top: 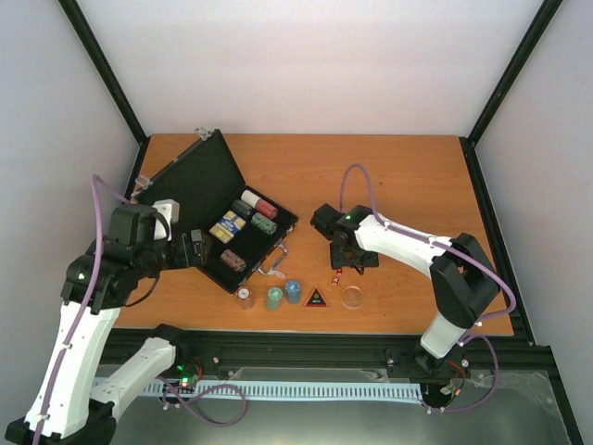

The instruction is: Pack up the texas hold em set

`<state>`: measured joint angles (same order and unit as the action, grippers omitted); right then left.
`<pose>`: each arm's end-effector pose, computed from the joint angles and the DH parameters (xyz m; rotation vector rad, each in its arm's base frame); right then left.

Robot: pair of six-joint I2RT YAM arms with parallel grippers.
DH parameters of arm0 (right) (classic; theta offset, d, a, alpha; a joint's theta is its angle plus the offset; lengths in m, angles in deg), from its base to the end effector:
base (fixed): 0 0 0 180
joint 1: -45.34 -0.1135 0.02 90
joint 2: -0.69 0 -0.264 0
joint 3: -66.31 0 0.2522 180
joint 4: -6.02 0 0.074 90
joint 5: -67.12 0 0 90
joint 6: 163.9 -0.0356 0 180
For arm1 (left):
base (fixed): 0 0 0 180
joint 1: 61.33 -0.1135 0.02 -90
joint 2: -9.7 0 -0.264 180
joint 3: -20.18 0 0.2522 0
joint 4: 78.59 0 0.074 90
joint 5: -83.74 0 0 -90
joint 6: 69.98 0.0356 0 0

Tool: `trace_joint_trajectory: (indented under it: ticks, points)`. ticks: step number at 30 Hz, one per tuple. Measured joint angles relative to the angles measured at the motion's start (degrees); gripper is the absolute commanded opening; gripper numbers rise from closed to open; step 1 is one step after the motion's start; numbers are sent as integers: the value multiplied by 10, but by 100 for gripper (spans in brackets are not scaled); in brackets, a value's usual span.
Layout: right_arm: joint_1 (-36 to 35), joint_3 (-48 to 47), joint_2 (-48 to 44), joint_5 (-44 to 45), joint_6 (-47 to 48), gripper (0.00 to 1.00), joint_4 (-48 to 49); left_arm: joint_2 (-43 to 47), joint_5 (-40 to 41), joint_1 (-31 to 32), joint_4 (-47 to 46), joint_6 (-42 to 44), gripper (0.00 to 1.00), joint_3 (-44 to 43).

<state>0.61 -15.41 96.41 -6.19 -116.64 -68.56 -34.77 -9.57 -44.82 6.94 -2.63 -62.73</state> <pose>0.2158 0.1994 0.2071 -0.0452 2.9087 -0.2834 0.0989 -0.0314 0.3750 -0.1025 2.4248 -0.3857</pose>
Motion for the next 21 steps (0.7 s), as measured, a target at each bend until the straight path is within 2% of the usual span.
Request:
trace_joint_trajectory:
  ticks: [9,17,21]
  points:
    - [24,21,16,-17,-13,65,53,-4,-11,0,-3,0,100,0]
    - [40,24,39,-41,-6,52,90,-4,-12,0,-12,0,100,3]
    - [45,24,50,-52,-2,51,103,-5,-12,0,-15,0,100,4]
